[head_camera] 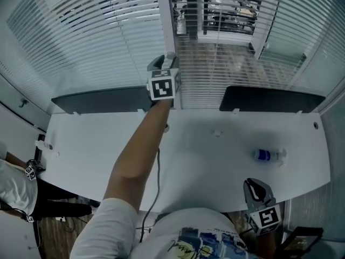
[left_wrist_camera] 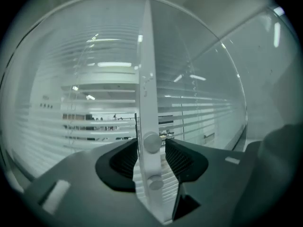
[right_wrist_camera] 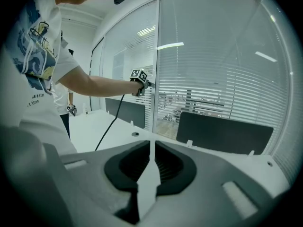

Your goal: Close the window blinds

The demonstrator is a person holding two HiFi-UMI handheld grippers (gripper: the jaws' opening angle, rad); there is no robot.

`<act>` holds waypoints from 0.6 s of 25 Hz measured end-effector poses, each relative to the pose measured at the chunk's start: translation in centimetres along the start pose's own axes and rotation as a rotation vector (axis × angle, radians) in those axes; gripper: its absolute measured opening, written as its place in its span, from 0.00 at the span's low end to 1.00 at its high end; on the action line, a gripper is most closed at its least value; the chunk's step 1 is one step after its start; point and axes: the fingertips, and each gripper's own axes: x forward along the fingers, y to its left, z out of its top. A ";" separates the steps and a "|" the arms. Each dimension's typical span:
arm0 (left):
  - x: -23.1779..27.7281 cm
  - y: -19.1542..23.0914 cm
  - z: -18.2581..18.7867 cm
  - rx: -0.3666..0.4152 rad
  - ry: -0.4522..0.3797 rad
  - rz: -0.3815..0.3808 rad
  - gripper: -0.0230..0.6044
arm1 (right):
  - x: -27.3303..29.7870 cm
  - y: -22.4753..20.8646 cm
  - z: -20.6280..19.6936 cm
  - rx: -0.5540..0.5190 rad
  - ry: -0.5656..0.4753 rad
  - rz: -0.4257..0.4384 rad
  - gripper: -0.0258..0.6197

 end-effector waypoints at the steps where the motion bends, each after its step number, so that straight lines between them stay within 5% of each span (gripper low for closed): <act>1: -0.2 -0.1 0.0 0.110 0.004 0.008 0.33 | 0.0 0.0 0.1 0.001 -0.004 0.002 0.07; 5: -0.1 -1.4 -0.3 0.600 0.037 0.012 0.33 | 0.0 0.2 -0.3 -0.004 -0.008 0.009 0.07; 8: 0.4 -1.7 -0.4 0.892 0.048 0.026 0.33 | 0.0 0.3 -0.6 -0.002 0.001 0.009 0.07; 12: 1.1 -1.7 -0.8 1.178 0.072 0.031 0.32 | -0.1 0.2 -0.6 -0.002 0.006 0.003 0.07; 15: 1.5 -1.8 -1.3 1.306 0.087 0.018 0.29 | -0.1 0.1 -0.5 -0.002 -0.002 0.005 0.07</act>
